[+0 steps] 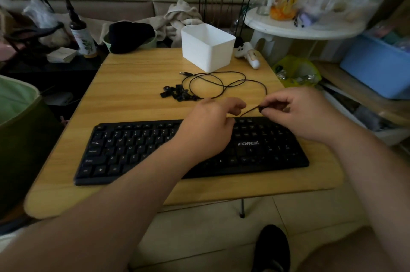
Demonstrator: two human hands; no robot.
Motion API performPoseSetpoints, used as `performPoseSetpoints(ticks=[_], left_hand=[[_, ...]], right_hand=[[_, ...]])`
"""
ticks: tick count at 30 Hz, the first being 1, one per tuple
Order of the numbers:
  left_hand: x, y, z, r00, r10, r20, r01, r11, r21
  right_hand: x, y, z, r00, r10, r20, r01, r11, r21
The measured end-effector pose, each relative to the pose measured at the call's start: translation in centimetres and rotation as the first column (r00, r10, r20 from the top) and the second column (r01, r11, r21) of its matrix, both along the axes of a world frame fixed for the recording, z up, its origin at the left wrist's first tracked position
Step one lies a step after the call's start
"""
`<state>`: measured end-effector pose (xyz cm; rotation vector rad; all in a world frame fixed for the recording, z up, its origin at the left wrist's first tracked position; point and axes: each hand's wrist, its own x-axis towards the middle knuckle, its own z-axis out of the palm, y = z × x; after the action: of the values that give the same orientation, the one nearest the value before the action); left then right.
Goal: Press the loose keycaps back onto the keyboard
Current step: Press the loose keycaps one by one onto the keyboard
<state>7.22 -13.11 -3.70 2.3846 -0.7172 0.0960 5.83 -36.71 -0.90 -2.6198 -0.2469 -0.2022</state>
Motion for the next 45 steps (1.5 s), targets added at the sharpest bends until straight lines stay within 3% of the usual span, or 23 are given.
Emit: performPoseSetpoints(ticks=[10, 14, 17, 23, 33, 41, 45], left_hand=[[-2.1, -2.7, -1.2, 0.993, -0.068, 0.096, 0.062, 0.996, 0.068], [-2.5, -3.0, -1.4, 0.997, -0.068, 0.035, 0.067, 0.997, 0.026], [-2.9, -3.4, -1.2, 0.997, -0.072, 0.001, 0.072, 0.996, -0.051], [-4.0, -4.2, -0.3, 0.924, -0.179, -0.337, 0.034, 0.918, -0.395], [-4.2, -3.7, -0.4, 0.925, -0.153, -0.347, 0.002, 0.917, -0.400], [-4.3, -4.0, -0.3, 0.860, -0.229, -0.456, -0.040, 0.861, -0.508], [-4.2, -4.2, -0.3, 0.862, -0.204, -0.464, -0.095, 0.834, -0.543]], right_hand=[[-4.0, -5.0, -0.6, 0.985, -0.115, -0.127, 0.115, 0.993, -0.010], [-4.8, -4.8, -0.8, 0.990, -0.094, -0.105, 0.093, 0.996, -0.014], [-5.4, -4.0, -0.8, 0.997, -0.057, -0.059, 0.062, 0.994, 0.085], [-6.6, -1.8, -0.5, 0.996, 0.021, 0.088, -0.043, 0.965, 0.258], [-6.6, -1.3, -0.9, 0.999, 0.000, 0.034, -0.012, 0.939, 0.344], [-6.0, -1.3, -1.2, 0.985, 0.155, 0.082, -0.175, 0.911, 0.374], [-5.8, -0.5, -1.7, 0.989, 0.055, 0.135, -0.109, 0.893, 0.437]])
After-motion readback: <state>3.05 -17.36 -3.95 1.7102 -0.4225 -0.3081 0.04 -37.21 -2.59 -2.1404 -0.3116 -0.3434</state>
